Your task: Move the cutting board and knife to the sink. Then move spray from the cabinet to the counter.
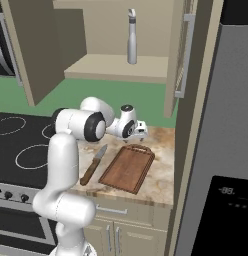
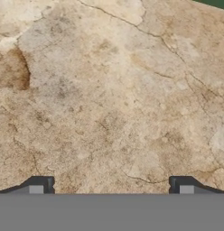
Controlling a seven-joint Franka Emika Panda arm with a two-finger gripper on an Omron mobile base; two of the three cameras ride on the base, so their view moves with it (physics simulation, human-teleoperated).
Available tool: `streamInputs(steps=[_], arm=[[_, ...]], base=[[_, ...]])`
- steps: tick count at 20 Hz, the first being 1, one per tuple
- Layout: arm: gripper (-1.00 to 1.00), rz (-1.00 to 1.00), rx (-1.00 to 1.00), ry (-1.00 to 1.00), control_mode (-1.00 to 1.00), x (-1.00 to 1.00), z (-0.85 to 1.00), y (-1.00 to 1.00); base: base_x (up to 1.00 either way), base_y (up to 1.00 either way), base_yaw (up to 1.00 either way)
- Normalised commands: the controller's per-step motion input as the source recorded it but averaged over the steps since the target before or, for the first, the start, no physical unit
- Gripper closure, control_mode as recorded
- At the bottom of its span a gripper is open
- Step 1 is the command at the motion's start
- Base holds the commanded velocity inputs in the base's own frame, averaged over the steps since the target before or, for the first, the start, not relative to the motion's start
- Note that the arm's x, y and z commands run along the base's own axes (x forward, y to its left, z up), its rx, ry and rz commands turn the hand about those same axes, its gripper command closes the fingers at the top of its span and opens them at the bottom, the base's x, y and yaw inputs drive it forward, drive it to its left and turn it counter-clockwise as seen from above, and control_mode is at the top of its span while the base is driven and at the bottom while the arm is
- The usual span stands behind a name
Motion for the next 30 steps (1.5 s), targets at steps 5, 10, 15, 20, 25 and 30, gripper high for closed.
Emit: streamInputs(steps=[5,10,15,20,25,30], arm=[[-1.0,0.0,0.0,-0.01,-1.0,-0.09,-0.3,-0.06],[-1.0,0.0,0.01,0.0,-1.0,-0.3,-0.35,-0.07],[-1.0,0.0,0.03,0.0,-1.0,-0.35,-0.36,-0.09],[-1.0,0.0,0.06,0.0,-1.0,-0.36,-0.35,-0.1],[-1.0,0.03,0.05,-0.04,-1.0,-0.42,-0.33,-0.12],[-1.0,0.05,0.01,-0.09,-1.0,-0.49,-0.34,-0.13]], base=[[0.0,0.0,0.0],[0.0,0.0,0.0],[0.0,0.0,0.0],[0.0,0.0,0.0],[0.0,0.0,0.0],[0.0,0.0,0.0]])
